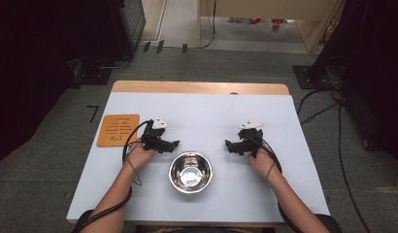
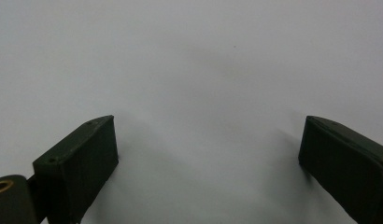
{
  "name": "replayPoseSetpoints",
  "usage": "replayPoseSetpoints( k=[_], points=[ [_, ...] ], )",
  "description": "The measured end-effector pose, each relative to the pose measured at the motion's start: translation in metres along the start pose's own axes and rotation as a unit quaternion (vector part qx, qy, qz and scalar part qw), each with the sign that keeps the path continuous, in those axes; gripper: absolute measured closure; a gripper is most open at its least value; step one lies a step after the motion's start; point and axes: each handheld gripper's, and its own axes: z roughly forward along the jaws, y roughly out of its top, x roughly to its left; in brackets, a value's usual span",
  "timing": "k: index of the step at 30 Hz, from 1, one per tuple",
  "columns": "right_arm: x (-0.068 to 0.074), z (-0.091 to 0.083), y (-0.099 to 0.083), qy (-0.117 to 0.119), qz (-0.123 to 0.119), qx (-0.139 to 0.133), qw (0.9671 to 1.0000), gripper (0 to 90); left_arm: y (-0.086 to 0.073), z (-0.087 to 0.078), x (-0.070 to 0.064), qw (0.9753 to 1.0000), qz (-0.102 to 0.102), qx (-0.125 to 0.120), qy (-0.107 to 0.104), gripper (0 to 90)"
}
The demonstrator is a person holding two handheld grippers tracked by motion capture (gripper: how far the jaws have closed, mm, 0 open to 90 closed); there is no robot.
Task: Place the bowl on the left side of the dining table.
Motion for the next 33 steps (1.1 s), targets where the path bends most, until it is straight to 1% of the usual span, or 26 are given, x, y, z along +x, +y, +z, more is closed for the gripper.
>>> replayPoseSetpoints(
  k=[33],
  points=[
    [0.0,0.0,0.0,0.0,0.0,0.0,1.0,4.4,0.0003,0.0002,-0.0007,1.0,-0.001,0.001,0.003,9.3]
  ],
)
